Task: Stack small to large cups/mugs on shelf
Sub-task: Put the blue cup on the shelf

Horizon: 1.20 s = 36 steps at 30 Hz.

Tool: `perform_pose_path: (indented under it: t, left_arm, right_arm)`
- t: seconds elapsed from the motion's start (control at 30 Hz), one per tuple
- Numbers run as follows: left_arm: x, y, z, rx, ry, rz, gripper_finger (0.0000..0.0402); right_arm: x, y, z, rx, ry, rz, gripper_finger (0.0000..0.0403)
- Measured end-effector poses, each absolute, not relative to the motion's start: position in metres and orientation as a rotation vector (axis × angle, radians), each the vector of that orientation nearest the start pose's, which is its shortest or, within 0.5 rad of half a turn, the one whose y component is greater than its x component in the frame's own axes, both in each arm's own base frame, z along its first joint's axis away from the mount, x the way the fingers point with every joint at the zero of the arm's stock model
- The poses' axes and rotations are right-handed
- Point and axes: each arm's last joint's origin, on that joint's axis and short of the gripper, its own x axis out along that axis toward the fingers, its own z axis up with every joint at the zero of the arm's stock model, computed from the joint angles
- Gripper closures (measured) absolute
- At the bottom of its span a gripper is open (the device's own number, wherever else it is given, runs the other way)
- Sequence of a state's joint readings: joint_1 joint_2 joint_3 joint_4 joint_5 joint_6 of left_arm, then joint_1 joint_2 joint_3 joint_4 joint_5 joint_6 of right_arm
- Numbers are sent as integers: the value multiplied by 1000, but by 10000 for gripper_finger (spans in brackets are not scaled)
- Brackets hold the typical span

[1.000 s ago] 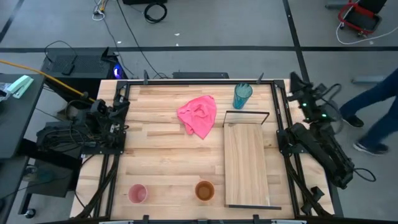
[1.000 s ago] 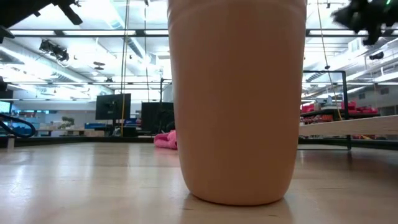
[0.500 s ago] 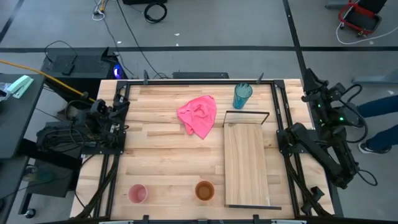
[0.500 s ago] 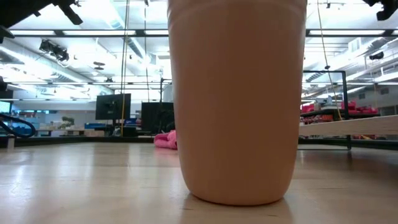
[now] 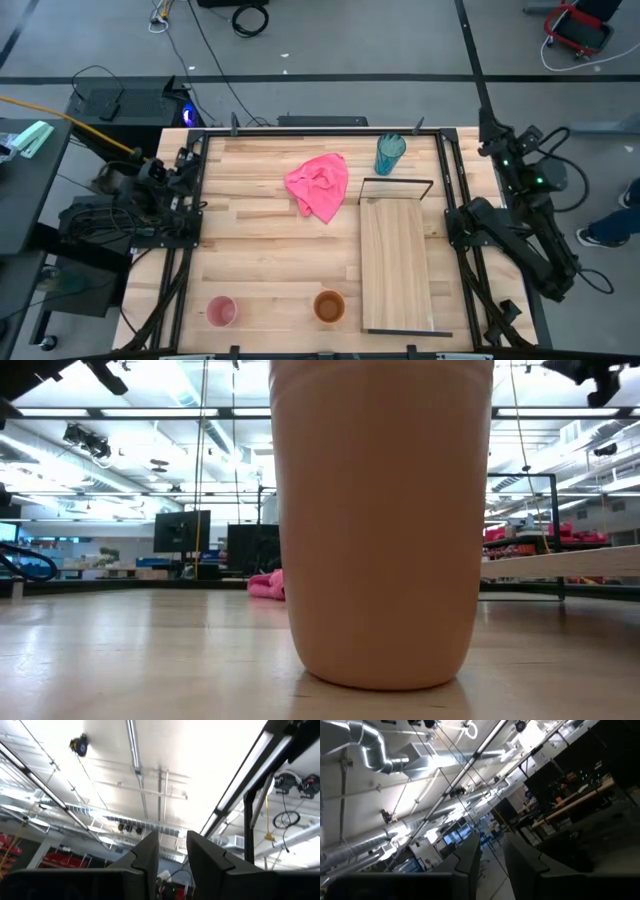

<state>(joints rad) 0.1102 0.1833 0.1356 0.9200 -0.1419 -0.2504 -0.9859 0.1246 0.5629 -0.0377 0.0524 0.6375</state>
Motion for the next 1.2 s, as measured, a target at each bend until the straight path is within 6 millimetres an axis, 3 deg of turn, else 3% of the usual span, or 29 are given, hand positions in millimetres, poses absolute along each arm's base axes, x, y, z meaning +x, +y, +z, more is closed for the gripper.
perform_pose_path:
  t: [0.3, 0.53, 0.67, 1.0, 1.2]
  left_arm:
    - [63, 12, 299, -255, -890, 149, 294]
    - [69, 14, 321, -277, -553, 254, 294]
    - [73, 16, 331, -301, -385, 351, 294]
    - [89, 22, 334, -350, -128, 513, 294]
    - [90, 28, 318, -460, -10, 615, 294]
  right_arm:
    - [41, -60, 329, 461, -566, -822, 309]
    - [52, -73, 331, 482, -497, -755, 309]
    - [59, -80, 344, 503, -401, -731, 309]
    - [86, -121, 391, 600, 212, -881, 309]
    - [99, -156, 392, 704, 626, -919, 309]
